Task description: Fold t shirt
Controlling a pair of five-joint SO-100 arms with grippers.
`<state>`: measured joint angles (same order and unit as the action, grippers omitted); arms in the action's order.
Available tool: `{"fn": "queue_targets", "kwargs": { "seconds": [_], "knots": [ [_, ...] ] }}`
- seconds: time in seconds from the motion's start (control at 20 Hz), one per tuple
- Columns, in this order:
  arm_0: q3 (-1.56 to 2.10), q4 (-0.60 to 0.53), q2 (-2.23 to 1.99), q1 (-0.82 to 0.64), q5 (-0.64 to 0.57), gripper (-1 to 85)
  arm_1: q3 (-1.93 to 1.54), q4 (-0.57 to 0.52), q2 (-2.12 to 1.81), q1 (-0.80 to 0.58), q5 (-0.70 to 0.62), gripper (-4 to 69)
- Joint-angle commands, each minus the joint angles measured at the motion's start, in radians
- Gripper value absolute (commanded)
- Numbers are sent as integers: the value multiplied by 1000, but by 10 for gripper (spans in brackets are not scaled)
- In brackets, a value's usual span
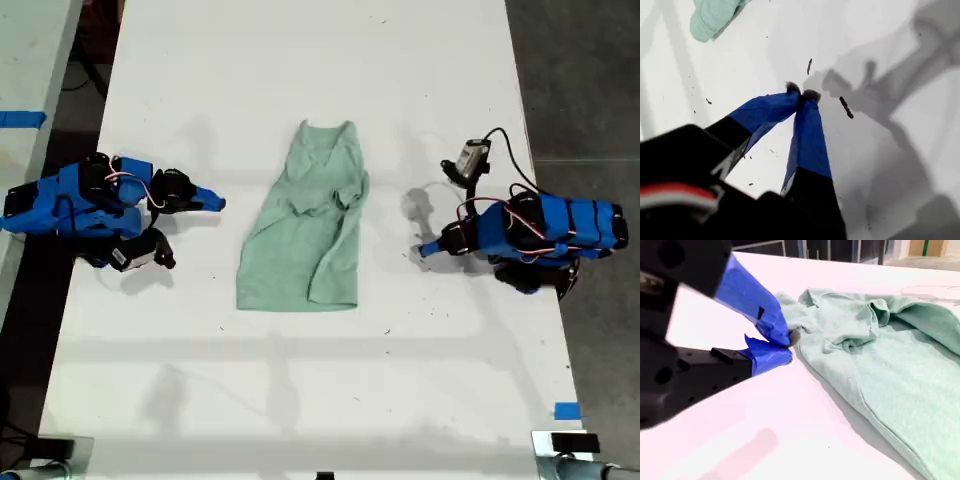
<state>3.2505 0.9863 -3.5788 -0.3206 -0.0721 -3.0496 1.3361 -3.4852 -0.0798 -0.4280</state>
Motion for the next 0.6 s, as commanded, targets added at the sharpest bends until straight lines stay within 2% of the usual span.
{"fn": "queue_targets", "kwargs": {
  "seconds": [0.0,0.55],
  "knots": [
    [43,-3,-8,0,-3,-2,-58,0,-11,0,5,15],
    [43,-3,-8,0,-3,-2,-58,0,-11,5,11,15]
  ]
}}
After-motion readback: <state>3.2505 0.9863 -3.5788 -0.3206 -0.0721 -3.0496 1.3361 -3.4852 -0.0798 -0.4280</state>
